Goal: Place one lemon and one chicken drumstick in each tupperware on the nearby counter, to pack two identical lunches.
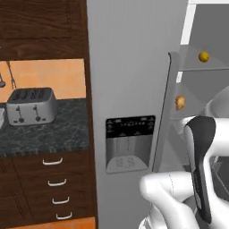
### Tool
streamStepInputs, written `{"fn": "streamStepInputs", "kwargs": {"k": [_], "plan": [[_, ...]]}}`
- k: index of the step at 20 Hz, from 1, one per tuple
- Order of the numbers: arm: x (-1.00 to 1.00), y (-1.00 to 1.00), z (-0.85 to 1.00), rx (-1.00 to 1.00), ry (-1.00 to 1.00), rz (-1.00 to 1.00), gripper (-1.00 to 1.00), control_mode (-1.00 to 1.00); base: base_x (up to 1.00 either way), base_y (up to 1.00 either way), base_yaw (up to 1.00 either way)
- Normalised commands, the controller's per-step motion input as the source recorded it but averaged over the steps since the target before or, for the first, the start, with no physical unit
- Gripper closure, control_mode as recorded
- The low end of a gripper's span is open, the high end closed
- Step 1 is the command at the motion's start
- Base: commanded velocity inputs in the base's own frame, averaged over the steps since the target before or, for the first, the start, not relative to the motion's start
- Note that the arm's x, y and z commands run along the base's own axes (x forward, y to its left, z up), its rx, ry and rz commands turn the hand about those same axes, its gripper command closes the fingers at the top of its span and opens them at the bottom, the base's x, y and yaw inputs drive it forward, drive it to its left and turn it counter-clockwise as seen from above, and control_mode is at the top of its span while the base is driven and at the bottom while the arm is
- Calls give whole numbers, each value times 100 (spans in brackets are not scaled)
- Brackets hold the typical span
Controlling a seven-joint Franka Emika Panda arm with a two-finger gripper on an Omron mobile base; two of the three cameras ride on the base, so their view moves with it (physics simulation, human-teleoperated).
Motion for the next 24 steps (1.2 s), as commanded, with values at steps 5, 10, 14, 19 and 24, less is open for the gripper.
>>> {"fn": "streamStepInputs", "kwargs": {"k": [5,10,14,19,24], "plan": [[0,0,0,0,0,0,100,100,-9,100,0],[0,0,0,0,0,0,100,100,0,100,0],[0,0,0,0,0,0,100,100,0,100,0],[0,0,0,0,0,0,100,100,8,100,-1],[0,0,0,0,0,0,100,100,12,100,-2]]}}
